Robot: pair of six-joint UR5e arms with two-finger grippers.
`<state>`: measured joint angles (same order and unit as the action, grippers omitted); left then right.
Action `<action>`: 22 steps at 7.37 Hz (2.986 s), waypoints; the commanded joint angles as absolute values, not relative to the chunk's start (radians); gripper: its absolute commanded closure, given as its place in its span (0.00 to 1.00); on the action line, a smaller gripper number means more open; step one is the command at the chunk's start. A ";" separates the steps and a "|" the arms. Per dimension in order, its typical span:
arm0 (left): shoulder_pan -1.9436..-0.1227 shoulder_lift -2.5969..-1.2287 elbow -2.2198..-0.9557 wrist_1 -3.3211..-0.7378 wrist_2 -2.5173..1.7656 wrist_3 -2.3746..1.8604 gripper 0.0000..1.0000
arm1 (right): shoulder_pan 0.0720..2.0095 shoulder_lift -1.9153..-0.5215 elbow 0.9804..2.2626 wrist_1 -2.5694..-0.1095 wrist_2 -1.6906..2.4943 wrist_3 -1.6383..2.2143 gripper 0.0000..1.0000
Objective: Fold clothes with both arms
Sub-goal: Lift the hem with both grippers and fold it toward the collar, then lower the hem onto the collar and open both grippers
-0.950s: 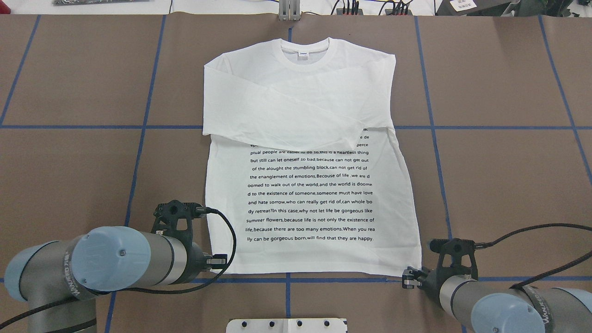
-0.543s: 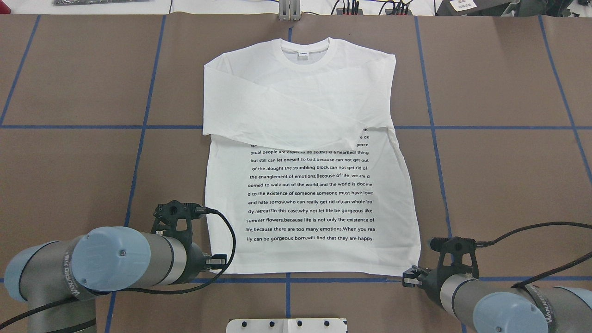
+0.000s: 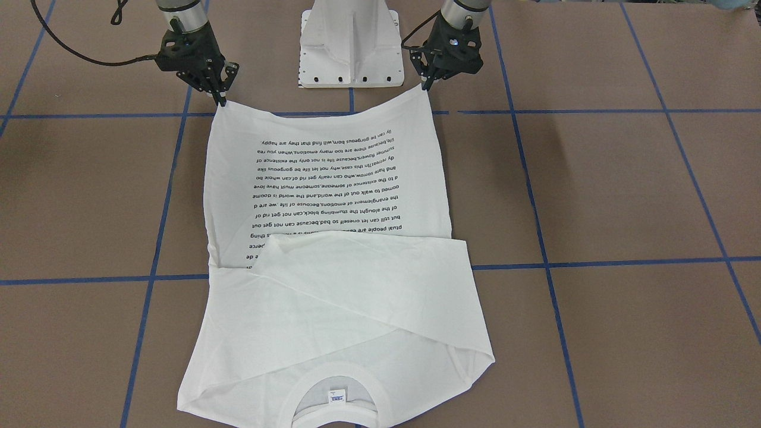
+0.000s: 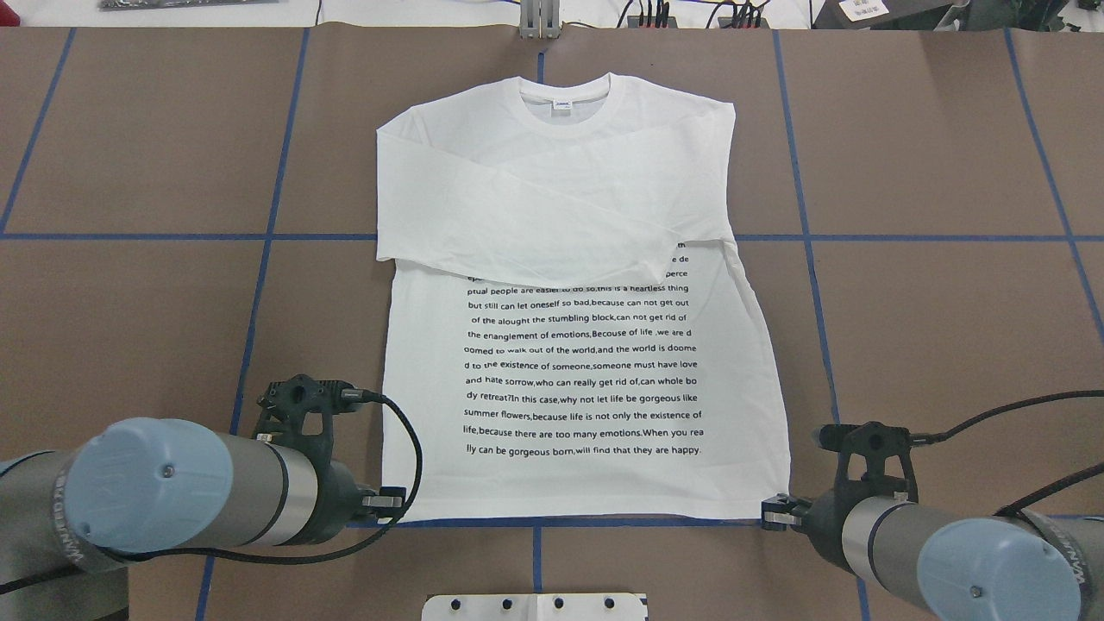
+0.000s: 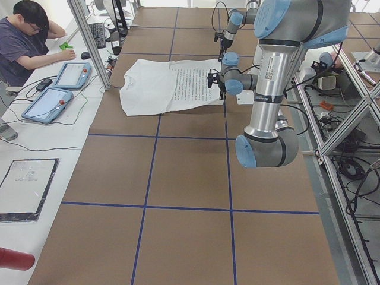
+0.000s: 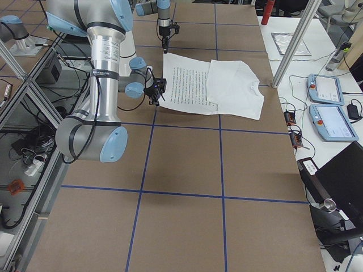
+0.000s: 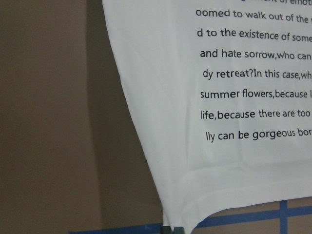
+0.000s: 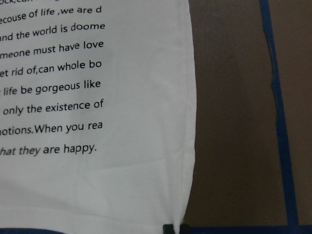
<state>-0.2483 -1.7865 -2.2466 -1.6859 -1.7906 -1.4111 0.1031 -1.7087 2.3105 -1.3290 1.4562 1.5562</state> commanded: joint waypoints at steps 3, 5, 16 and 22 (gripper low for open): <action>-0.378 -1.927 -2.542 -1.219 -1.991 -1.366 1.00 | 0.339 -1.680 2.588 -1.591 1.806 1.408 1.00; -0.508 -1.991 -2.412 -1.207 -1.980 -1.200 1.00 | 0.508 -1.512 2.420 -1.601 1.847 1.268 1.00; -0.813 -2.100 -1.710 -1.724 -1.875 -1.008 1.00 | 0.839 -0.879 1.615 -1.582 1.858 1.016 1.00; -0.770 -2.105 -1.580 -1.839 -1.876 -1.006 1.00 | 0.770 -0.877 1.460 -1.491 1.815 0.991 1.00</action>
<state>-0.7844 -2.1053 -1.5881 -1.8319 -1.8761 -1.0063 0.7825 -0.8761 1.4633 -1.4991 1.8225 0.9907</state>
